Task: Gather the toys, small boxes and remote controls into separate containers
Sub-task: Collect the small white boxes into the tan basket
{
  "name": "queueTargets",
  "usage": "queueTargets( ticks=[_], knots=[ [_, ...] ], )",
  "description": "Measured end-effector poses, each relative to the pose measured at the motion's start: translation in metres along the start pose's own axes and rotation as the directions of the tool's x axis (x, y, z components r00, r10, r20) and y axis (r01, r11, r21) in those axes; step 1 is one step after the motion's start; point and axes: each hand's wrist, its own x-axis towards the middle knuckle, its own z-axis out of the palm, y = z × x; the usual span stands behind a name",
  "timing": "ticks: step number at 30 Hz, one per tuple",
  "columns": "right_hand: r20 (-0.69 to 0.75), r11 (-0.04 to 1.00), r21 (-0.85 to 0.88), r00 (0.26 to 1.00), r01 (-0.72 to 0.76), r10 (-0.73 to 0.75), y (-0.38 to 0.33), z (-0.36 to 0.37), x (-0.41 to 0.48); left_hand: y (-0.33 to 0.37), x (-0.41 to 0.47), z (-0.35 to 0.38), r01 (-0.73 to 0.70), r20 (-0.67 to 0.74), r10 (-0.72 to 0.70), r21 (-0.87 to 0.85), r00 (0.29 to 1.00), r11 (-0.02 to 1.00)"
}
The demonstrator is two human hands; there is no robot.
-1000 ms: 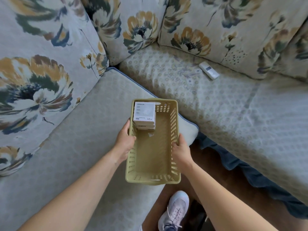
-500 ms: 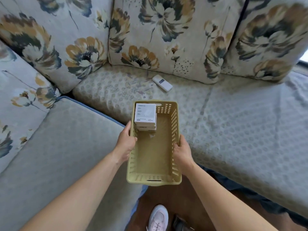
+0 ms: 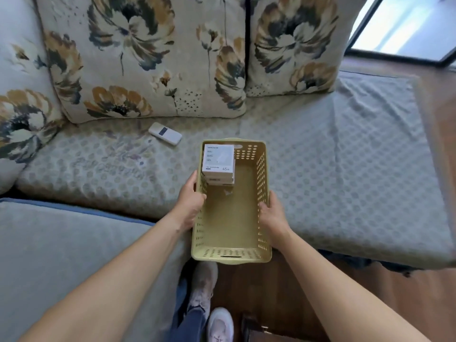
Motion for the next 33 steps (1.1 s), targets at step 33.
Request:
queueTargets(
  ticks=[33],
  knots=[
    [-0.397, 0.920, 0.366, 0.871, -0.137, 0.288, -0.031, -0.192, -0.031, 0.125, -0.028, 0.204, -0.008, 0.556, -0.149, 0.270, 0.818, 0.963]
  ],
)
